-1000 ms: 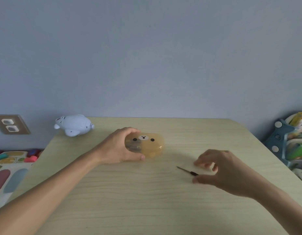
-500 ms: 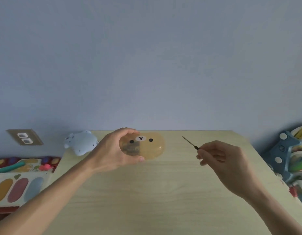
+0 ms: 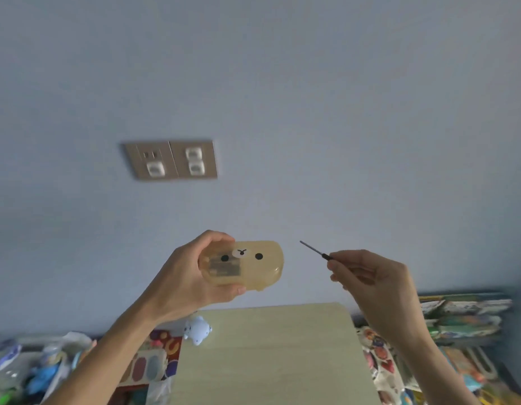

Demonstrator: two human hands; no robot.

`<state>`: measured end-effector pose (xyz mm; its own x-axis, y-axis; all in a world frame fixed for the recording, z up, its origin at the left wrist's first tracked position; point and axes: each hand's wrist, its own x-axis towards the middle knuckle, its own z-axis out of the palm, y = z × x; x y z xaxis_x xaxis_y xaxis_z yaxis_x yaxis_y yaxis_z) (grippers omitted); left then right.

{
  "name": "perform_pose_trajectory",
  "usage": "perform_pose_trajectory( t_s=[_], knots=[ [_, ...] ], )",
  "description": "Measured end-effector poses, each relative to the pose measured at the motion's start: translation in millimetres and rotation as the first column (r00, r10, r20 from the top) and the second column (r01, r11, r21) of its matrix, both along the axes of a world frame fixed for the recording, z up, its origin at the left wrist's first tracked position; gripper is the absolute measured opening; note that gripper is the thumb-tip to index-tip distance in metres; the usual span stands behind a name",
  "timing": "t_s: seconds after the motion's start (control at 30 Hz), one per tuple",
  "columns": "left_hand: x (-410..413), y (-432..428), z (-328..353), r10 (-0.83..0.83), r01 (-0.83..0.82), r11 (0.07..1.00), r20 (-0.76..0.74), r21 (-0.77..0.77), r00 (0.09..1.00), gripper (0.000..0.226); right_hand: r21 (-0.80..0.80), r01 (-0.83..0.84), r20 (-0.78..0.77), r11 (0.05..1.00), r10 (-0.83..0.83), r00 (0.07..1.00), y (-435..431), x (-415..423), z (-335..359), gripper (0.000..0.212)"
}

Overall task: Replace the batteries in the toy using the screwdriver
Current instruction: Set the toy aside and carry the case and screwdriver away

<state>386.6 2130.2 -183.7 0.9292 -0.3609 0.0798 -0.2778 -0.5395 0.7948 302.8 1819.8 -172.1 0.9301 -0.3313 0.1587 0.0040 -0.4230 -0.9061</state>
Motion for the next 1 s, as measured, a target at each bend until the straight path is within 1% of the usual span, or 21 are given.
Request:
perform_pose_trajectory(
  t_s=[0.1,0.23,0.37,0.5,0.7,0.83,0.93,1.0],
  knots=[
    [-24.0,-1.4,95.0,-0.009,0.009,1.000,0.005,-0.005,1.000,0.069,0.009,0.046,0.018,0.999,-0.046,0.999,-1.1,-29.5,94.8,0.016],
    [-43.6,-9.9,173.2,-0.056,0.057,0.998,0.041,-0.007,0.998,0.070,0.021,0.113,0.071,0.993,-0.115,0.991,-5.0,-62.0,164.9,0.017],
    [-45.1,-31.1,208.9,-0.135,0.139,0.989,0.077,-0.052,0.988,0.069,0.020,0.245,0.151,0.969,-0.245,0.958,-15.4,-95.2,194.9,0.017],
    [-49.1,-76.2,222.6,-0.276,0.286,0.955,0.126,-0.073,0.953,0.069,0.022,0.409,0.205,0.912,-0.405,0.891,-35.4,-145.0,207.6,0.016],
    [-80.9,-191.9,221.0,-0.548,0.558,0.827,0.131,-0.066,0.826,0.073,-0.035,0.658,0.212,0.752,-0.638,0.740,-77.8,-248.2,207.6,0.020],
    [-123.2,-285.8,219.7,-0.695,0.709,0.703,0.157,-0.056,0.701,0.074,-0.087,0.784,0.230,0.615,-0.753,0.616,-114.8,-320.5,208.8,0.035],
    [-167.1,-367.4,221.0,-0.786,0.804,0.593,0.190,-0.038,0.588,0.075,-0.100,0.879,0.225,0.467,-0.849,0.477,-157.0,-384.2,205.2,0.027],
    [-191.3,-411.7,221.7,-0.814,0.832,0.552,0.183,-0.052,0.551,0.074,-0.102,0.915,0.203,0.390,-0.893,0.403,-183.3,-418.7,204.8,0.022]
  ],
)
